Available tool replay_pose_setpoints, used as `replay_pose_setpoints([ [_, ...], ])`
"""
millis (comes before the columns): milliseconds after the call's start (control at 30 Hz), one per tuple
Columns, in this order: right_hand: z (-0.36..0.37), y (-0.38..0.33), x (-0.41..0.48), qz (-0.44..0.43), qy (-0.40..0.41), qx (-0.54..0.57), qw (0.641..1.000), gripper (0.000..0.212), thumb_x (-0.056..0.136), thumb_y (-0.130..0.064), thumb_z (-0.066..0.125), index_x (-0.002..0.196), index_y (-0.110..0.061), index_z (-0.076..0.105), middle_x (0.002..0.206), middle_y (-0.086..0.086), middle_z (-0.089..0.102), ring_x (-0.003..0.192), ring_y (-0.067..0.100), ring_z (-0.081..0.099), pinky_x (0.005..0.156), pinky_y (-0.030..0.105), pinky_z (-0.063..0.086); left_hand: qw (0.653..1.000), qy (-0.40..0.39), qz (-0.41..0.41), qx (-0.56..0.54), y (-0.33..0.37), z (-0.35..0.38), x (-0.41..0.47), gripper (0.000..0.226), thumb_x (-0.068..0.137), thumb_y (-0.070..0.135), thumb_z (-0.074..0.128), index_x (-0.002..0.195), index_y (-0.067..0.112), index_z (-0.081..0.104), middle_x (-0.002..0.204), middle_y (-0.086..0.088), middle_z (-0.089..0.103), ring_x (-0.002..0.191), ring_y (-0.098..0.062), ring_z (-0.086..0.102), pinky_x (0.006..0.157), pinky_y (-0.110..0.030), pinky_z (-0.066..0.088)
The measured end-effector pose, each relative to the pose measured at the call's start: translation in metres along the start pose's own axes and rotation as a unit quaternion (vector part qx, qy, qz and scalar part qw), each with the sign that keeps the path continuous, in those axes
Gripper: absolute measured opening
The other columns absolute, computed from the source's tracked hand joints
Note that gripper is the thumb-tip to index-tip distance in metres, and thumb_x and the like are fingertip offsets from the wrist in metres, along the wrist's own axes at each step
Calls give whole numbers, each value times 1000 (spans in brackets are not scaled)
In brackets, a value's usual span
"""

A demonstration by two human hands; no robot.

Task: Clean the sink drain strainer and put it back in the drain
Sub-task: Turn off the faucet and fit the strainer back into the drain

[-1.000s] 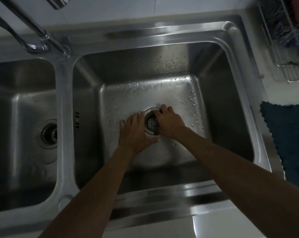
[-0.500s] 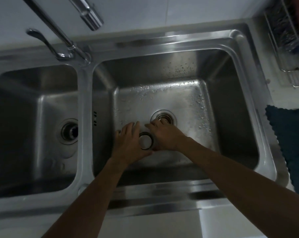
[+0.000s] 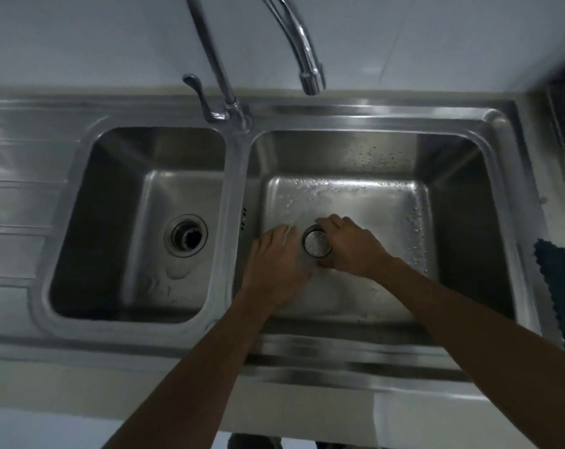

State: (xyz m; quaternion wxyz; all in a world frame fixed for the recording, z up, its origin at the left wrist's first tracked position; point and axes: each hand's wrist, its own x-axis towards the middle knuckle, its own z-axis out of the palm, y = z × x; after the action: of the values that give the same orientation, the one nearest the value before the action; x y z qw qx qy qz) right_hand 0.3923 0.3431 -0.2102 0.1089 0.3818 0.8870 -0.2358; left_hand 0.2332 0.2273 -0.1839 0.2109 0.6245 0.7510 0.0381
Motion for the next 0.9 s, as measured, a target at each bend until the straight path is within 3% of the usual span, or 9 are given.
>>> replay_pose_setpoints([
  [100, -41, -16, 6, 3, 36, -1, 999, 100, 70, -55, 86, 151, -22, 37, 145, 2, 48, 128, 28, 51, 88, 45, 53, 997, 75, 28, -5, 1, -32, 9, 95, 86, 73, 62, 158, 18, 31, 162, -3, 34, 150, -25, 32, 119, -44, 25],
  [200, -77, -42, 14, 3, 75, -5, 997, 98, 69, -55, 87, 148, -22, 40, 142, 3, 52, 128, 29, 52, 92, 46, 53, 995, 89, 29, -27, -14, -64, 14, 106, 79, 86, 48, 160, 22, 26, 166, -2, 27, 152, -24, 26, 120, -47, 22],
  [333, -103, -80, 27, -4, 113, -10, 993, 96, 68, -53, 88, 146, -16, 44, 136, 9, 56, 122, 35, 57, 97, 49, 53, 990, 115, 30, -81, -52, -90, 11, 105, 77, 81, 62, 158, 22, 29, 163, -4, 31, 150, -26, 29, 121, -49, 24],
  [467, -105, -135, 55, -5, 135, 12, 991, 90, 70, -48, 90, 142, -12, 49, 135, 10, 58, 122, 34, 58, 100, 46, 51, 988, 129, -33, -80, -122, -98, -8, 106, 81, 84, 56, 158, 17, 31, 163, -9, 35, 149, -29, 34, 121, -51, 26],
  [600, -85, -196, 93, -28, 119, 40, 992, 91, 72, -48, 89, 146, -16, 46, 141, 8, 56, 129, 30, 56, 105, 47, 50, 983, 131, -104, -79, -198, -96, -29, 110, 76, 90, 48, 155, 15, 37, 160, -9, 40, 146, -30, 38, 118, -51, 30],
  [767, -35, -265, 150, -62, 71, 57, 994, 95, 70, -49, 88, 147, -15, 44, 146, 8, 51, 134, 29, 50, 109, 44, 47, 980, 98, -154, -84, -274, -78, -36, 105, 72, 81, 71, 150, 19, 37, 157, -4, 40, 144, -28, 39, 114, -47, 33],
  [900, 12, -282, 189, -33, -5, 29, 999, 92, 72, -39, 89, 146, -9, 44, 140, 13, 51, 125, 34, 53, 103, 46, 50, 971, 51, -175, -155, -304, -58, -30, 117, 59, 79, 77, 149, 17, 38, 154, -8, 43, 141, -30, 42, 111, -47, 39],
])
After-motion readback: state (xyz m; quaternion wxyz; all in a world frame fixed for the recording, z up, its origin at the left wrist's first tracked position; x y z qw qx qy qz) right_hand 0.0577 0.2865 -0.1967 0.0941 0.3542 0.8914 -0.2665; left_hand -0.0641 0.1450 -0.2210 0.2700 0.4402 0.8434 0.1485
